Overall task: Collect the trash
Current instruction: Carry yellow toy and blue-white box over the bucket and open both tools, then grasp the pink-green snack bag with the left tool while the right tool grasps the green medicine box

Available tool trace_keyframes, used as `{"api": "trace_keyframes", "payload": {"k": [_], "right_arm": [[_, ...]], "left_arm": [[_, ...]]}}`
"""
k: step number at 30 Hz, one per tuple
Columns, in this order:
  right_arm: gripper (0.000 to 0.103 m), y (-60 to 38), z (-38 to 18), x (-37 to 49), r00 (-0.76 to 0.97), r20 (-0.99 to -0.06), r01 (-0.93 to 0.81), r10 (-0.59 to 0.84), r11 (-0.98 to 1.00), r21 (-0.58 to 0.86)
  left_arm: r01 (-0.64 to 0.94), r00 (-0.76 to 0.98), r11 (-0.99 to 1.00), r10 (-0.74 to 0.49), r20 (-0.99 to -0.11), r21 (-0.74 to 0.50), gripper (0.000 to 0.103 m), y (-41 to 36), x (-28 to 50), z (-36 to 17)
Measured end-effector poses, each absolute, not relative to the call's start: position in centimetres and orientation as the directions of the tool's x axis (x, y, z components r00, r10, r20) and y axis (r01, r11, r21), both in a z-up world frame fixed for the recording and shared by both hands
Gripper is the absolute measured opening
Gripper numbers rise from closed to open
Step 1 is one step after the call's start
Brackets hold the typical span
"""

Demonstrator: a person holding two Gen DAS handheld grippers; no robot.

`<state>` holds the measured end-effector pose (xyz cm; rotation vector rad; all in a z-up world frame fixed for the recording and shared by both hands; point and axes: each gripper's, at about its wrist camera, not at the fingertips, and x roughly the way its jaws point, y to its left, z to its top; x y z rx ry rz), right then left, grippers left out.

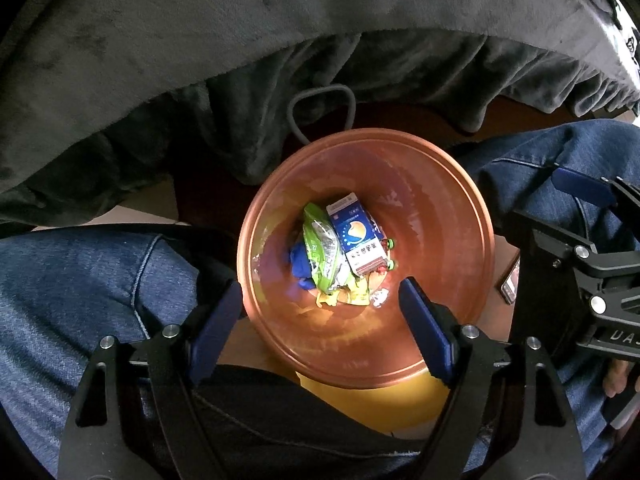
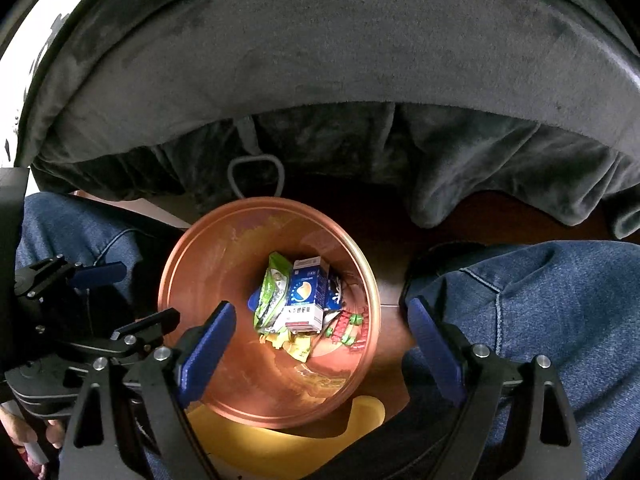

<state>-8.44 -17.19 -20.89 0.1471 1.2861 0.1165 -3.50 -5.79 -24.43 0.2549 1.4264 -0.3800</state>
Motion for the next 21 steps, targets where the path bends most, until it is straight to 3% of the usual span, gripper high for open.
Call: {"api": "trace_keyframes", "payload": {"k": [11,15,18,19,21], "right_arm": [[0.086,-18.3,-18.7,-8.4,0.343,-0.920,0.021,0.190,0.978,0.210],[0.086,-20.7,-13.2,-8.5,0.517,-0.831,0.033,0.203,0.966,0.256],[0.092,-22.6,-8.8,-8.7,0.653,-0.741,0.057,0.155,0.966,0.252],[0.093,-23.4,-7.3,-8.7,0.698,-0.703,0.066,0.139,0.964,0.256],[0.096,-24.4,-5.2,-8.7,0.757,-0.642,0.071,0.124,0.961,0.269]], "left_arm": [[0.406,0.153,0.913,-0.122,-0.981,-0.050,0.078,-5.4,-3.4,-22.0],[0.426,0.281,0.900,-0.230,-0.932,-0.094,0.078,-4.6,-2.9,-14.7],[0.445,0.399,0.890,-0.298,-0.867,-0.101,0.079,-3.9,-1.9,-9.0],[0.444,0.442,0.890,-0.319,-0.838,-0.105,0.087,-3.5,-1.1,-6.9],[0.434,0.511,0.893,-0.355,-0.783,-0.122,0.090,-3.0,0.7,-3.9]]}}
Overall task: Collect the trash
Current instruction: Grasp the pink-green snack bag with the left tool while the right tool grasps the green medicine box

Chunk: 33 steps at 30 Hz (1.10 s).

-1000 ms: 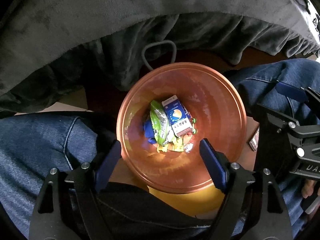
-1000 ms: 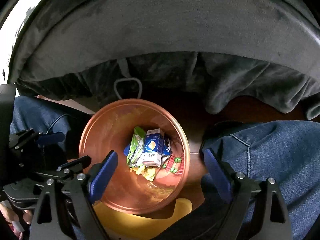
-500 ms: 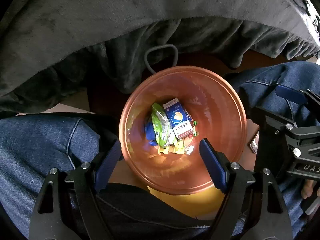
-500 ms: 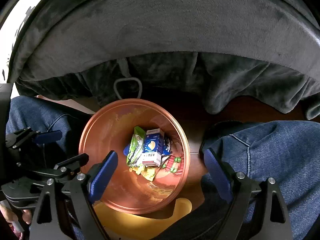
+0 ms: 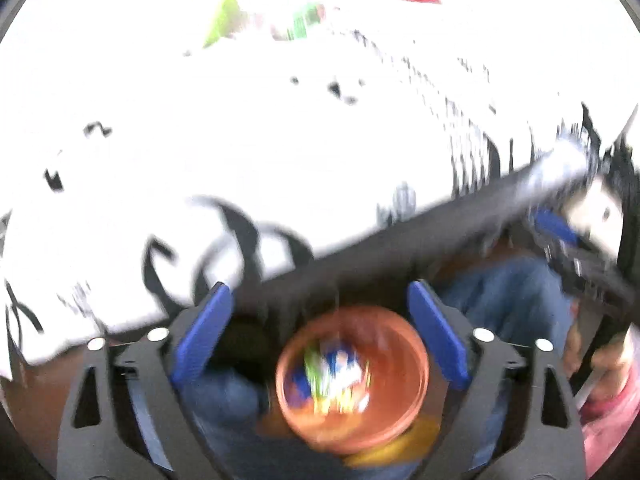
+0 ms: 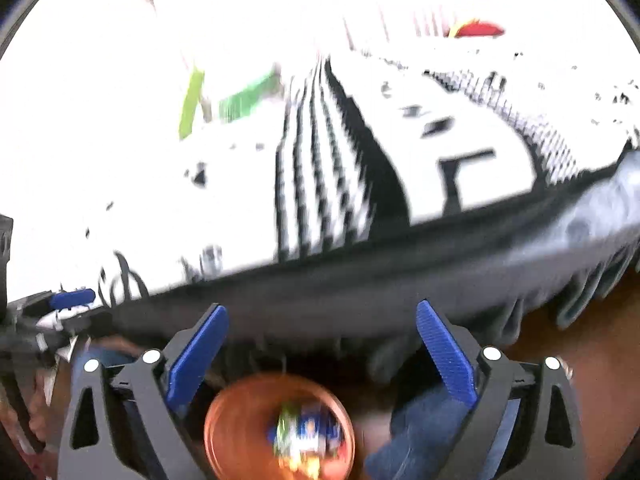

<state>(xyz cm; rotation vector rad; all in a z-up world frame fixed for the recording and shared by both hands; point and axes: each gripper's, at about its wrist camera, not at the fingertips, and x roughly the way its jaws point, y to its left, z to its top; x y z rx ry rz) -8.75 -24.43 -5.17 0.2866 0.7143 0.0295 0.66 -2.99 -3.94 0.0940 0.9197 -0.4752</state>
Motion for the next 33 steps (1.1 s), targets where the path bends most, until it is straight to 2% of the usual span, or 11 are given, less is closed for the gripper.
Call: {"api": "trace_keyframes", "payload": {"k": [4,9,12,16,21,23,24,28,33], "right_arm": [[0.097,-25.1,-3.8,-8.0,0.801,-0.591,0.085,0.093,0.960,0.266],[0.097,-24.9,-5.8,-6.8,0.764,-0.630,0.076,0.139,0.950,0.302],[0.097,-24.8,-6.9,-6.6,0.742,-0.652,0.065,0.154,0.952,0.299],[0.097,-24.2,-8.4,-5.9,0.712,-0.677,0.048,0.184,0.950,0.309],[0.097,-24.2,-9.5,-5.3,0.700,-0.686,0.029,0.200,0.951,0.307],[0.097,-24.4,-9.8,-5.0,0.693,-0.691,0.031,0.206,0.949,0.314],[0.097,-24.6,-10.0,-5.0,0.691,-0.691,0.033,0.211,0.946,0.322],[0.097,-24.7,-10.3,-4.7,0.684,-0.695,0.041,0.220,0.940,0.338],[0.097,-24.6,-9.2,-5.4,0.709,-0.675,0.032,0.204,0.947,0.320]], "left_arm": [[0.399,0.618,0.912,-0.347,-0.705,-0.099,0.091,-3.8,7.0,-0.3],[0.379,0.642,0.911,-0.385,-0.663,-0.161,0.091,-6.5,17.3,0.4],[0.344,0.634,0.924,-0.361,-0.684,-0.168,0.091,-8.8,23.4,0.0],[0.323,0.619,0.941,-0.292,-0.729,-0.103,0.091,-11.3,27.9,-1.0],[0.281,0.612,0.955,-0.253,-0.750,-0.093,0.089,-12.9,31.7,-2.5],[0.275,0.602,0.955,-0.259,-0.756,-0.108,0.057,-13.1,32.4,-2.9],[0.269,0.590,0.958,-0.245,-0.770,-0.099,0.050,-13.2,32.6,-3.2],[0.270,0.611,0.958,-0.249,-0.752,-0.097,0.031,-12.6,31.5,-2.9],[0.298,0.610,0.938,-0.329,-0.721,-0.176,0.025,-10.9,28.9,-1.4]]}}
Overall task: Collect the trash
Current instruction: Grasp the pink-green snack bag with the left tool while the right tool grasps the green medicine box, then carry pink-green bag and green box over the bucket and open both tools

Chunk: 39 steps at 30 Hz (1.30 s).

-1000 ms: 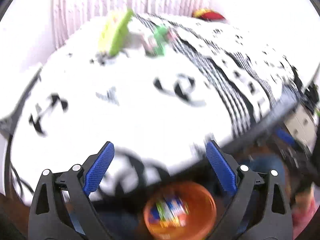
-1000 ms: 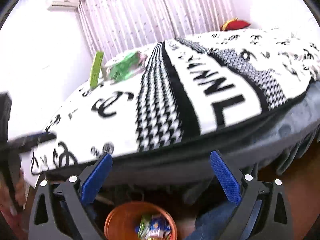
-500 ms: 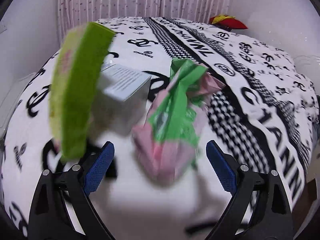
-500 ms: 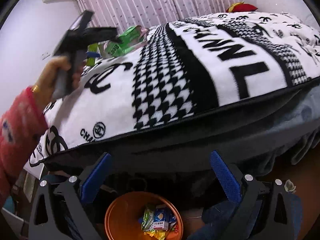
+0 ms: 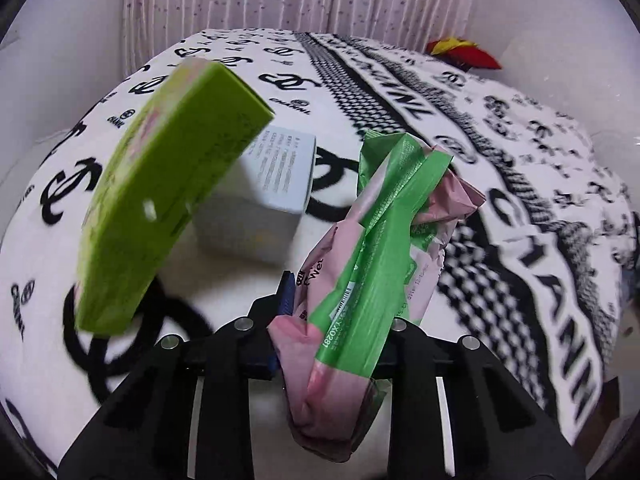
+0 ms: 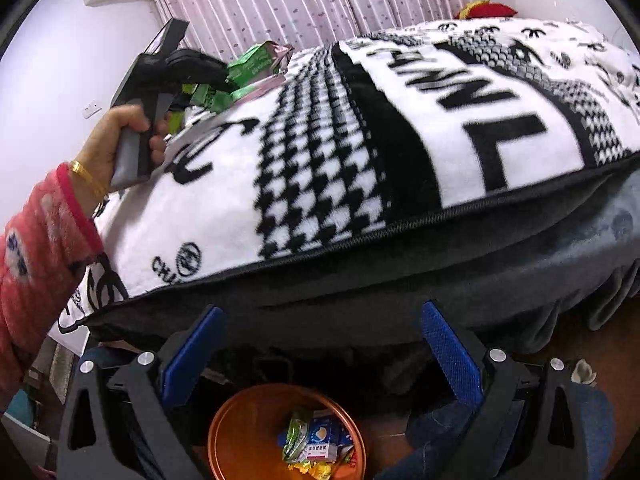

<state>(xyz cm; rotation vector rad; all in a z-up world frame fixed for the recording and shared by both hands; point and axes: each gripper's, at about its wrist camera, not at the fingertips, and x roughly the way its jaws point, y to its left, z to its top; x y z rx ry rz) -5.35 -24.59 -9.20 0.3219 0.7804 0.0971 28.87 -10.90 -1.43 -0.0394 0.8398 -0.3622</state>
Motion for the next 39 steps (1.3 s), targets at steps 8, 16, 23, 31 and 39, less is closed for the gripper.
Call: {"api": "trace_keyframes", "payload": {"k": [8,16,23,31,39], "right_arm": [[0.097,-24.6,-6.4,-6.3,0.759,-0.632,0.043,0.156,0.957,0.288],[0.097,-24.5,-2.2,-2.5,0.794,-0.523,-0.081,0.310,0.907,0.414],[0.097,-19.6,0.3,9.5,0.727,-0.442,-0.236,0.526,0.795,0.558],[0.097,-11.1,1.3,22.6,0.715,-0.455,-0.241,0.532,0.797,0.553],[0.084,-8.2,-0.8,30.0,0.700,-0.549,-0.080,0.457,0.814,0.576]], "left_arm": [[0.342,0.664,0.904,-0.425,-0.616,-0.256,0.024,-4.7,21.1,2.3],[0.190,0.740,0.946,-0.315,-0.594,-0.264,0.024,7.1,13.3,2.5],[0.037,0.767,0.962,-0.201,-0.610,-0.269,0.024,15.2,8.7,0.7],[-0.035,0.780,0.950,-0.168,-0.602,-0.310,0.024,20.6,6.0,-0.7],[-0.040,0.775,0.926,-0.208,-0.597,-0.375,0.024,22.5,5.9,-2.1]]}}
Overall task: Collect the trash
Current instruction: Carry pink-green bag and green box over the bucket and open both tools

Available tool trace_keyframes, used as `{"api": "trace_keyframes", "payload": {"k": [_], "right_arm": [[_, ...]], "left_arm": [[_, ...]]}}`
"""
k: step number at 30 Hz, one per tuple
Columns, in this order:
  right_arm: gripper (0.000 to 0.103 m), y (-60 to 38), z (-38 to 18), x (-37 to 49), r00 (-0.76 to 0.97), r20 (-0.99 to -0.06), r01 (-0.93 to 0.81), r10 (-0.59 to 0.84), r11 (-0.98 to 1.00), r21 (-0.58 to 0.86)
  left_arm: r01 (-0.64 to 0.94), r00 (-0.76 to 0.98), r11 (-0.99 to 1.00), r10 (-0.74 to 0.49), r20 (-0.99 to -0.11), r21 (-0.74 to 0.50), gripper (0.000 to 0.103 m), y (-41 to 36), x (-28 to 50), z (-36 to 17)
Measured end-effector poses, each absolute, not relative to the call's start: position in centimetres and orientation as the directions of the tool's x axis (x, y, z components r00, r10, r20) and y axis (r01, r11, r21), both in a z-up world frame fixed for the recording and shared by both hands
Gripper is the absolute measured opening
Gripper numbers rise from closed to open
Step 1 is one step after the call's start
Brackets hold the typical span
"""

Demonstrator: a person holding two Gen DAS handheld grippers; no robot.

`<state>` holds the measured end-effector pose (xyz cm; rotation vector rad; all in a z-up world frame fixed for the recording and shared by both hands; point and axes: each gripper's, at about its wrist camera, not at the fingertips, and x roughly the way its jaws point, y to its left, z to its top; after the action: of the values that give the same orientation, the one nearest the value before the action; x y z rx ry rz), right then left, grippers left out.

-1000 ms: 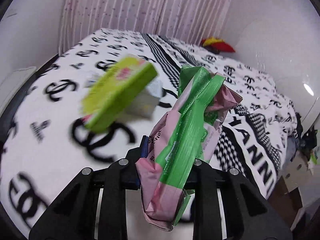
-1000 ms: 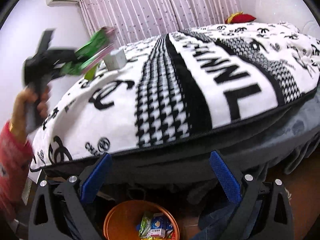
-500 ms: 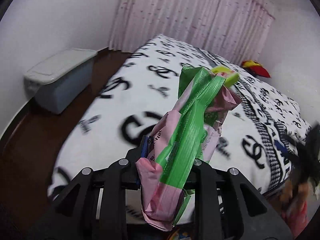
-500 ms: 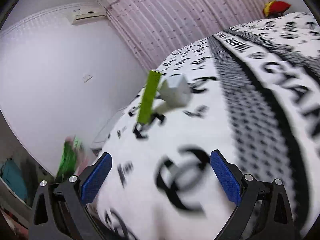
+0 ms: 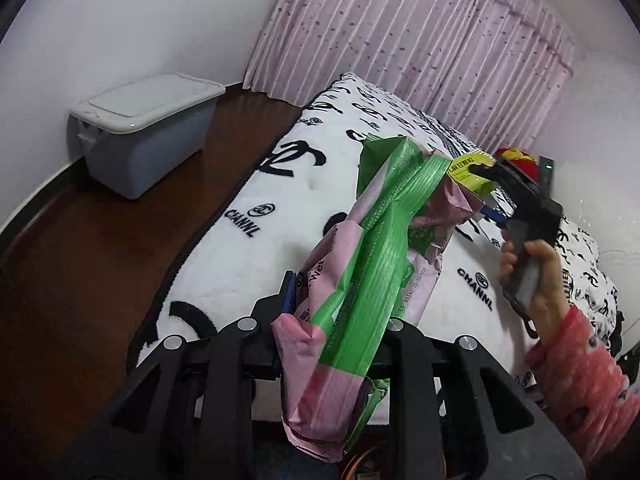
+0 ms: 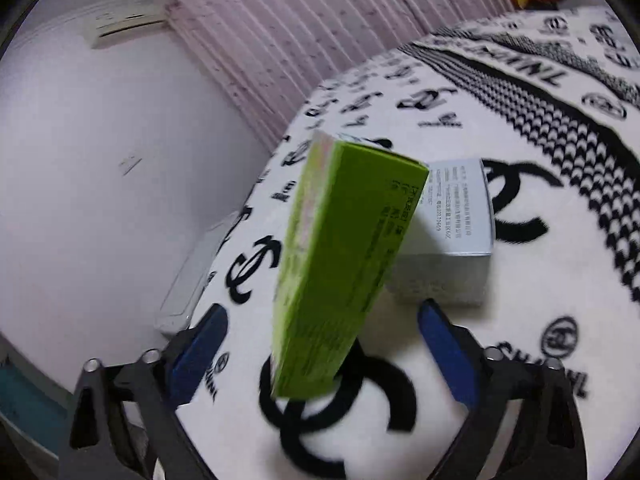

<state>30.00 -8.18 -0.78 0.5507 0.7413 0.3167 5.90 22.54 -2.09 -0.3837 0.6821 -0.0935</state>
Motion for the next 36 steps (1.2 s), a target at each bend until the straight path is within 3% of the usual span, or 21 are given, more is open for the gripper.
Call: {"api": "trace_keyframes", "payload": {"k": [2,4,19,29,36], "right_arm": [[0.045,-8.3,-1.3,30.7,0.677,-0.563,-0.076,0.475,0.805,0.588],[0.036,-8.2,-1.1,30.4,0.662,-0.553,-0.104,0.507,0.792,0.601],[0.033,-16.0,3.9,10.5,0.672,-0.549,-0.253,0.497,0.851,0.460],[0.033,-20.8,0.1,-3.9,0.634,-0.644,-0.248,0.428,0.901,0.355],[0.033,-20.8,-4.6,-8.8,0.554,-0.746,-0.227,0.371,0.929,0.294]], "left_arm": [[-0.036,0.773,0.924,-0.217,-0.597,-0.382,0.024,22.7,5.9,-2.4],[-0.036,0.766,0.924,-0.218,-0.605,-0.380,0.024,22.4,6.1,-2.5],[0.126,0.723,0.943,-0.301,-0.621,-0.309,0.024,14.9,2.9,-1.4],[0.321,0.593,0.913,-0.402,-0.698,-0.253,0.024,6.5,-0.7,-3.7],[0.402,0.459,0.880,-0.434,-0.775,-0.255,0.024,2.2,-3.0,-8.1]]}}
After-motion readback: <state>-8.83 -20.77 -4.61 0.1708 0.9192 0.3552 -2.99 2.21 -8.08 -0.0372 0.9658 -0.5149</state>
